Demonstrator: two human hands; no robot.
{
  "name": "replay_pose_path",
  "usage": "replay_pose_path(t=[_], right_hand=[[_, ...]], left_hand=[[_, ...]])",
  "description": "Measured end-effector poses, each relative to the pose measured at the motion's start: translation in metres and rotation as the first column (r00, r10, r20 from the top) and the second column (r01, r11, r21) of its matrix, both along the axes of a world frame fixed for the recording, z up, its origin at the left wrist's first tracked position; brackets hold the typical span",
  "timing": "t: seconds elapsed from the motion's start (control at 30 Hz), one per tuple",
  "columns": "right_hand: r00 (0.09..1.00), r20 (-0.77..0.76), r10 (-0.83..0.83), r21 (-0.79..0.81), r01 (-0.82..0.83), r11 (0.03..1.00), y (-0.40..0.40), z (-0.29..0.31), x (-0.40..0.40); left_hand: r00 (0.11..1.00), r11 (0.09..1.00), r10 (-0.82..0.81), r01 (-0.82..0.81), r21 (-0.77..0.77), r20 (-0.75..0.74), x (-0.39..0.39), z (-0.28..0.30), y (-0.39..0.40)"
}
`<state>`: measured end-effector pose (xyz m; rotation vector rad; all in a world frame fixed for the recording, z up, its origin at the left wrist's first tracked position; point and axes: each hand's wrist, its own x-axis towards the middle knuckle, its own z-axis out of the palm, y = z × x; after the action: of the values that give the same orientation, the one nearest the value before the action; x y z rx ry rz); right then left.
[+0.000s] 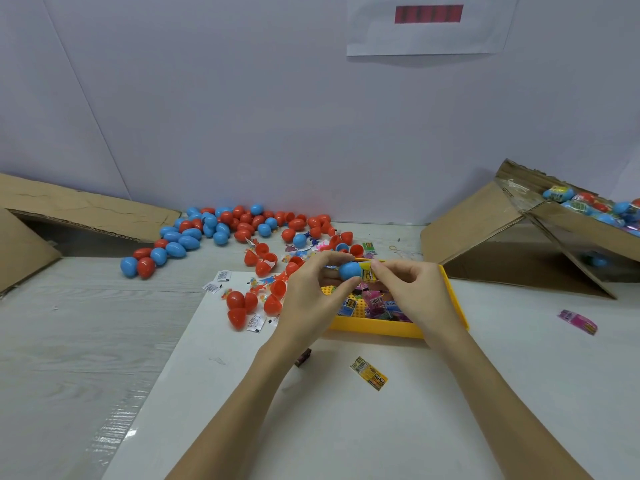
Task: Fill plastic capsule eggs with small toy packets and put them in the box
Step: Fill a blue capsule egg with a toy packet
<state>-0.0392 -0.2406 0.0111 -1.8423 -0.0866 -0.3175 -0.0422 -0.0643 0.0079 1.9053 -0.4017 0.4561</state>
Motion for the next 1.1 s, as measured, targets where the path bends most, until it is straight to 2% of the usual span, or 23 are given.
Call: replay_pose_path(t=[0.13, 0.27, 0.5, 0.9, 0.97, 1.1], right_hand=[[0.989, -0.081, 0.124, 0.128, -0.113, 0.985, 0.0039, 0.0000, 0.0000], [0.990, -0.070, 0.126, 0.210, -0.109, 0.972, 0.0030, 0.0000, 0.0010], [0.998, 0.029, 0.064, 0.097, -0.066, 0.993, 0.0043, 0.0007, 0.0002], [0.995, 0.031, 0.090, 0.033, -0.091, 0.995, 0.0051, 0.0037, -0.0016], [0.994, 0.016, 0.111, 0.082, -0.112, 0.990, 0.0057, 0.0035, -0.0019], [0.987, -0.059, 0.148, 0.307, -0.123, 0.944, 0.0068, 0.0040, -0.0028]], left_hand=[[1.000, 1.000, -0.005, 0.005, -0.030, -0.013, -0.0013, 0.0007, -0.0008], [0.999, 0.998, 0.025, -0.027, -0.052, -0.042, -0.0003, 0.0022, -0.0010], [0.997, 0.996, 0.027, -0.034, -0.083, -0.078, -0.0003, 0.0039, -0.0002], [0.997, 0.993, 0.029, -0.036, -0.113, -0.065, 0.0000, 0.0033, 0.0003], [0.998, 0.990, 0.033, -0.041, -0.135, -0.060, 0.0000, 0.0029, -0.0002], [0.999, 0.980, 0.036, -0.039, -0.194, -0.021, -0.0019, 0.0033, -0.0014]])
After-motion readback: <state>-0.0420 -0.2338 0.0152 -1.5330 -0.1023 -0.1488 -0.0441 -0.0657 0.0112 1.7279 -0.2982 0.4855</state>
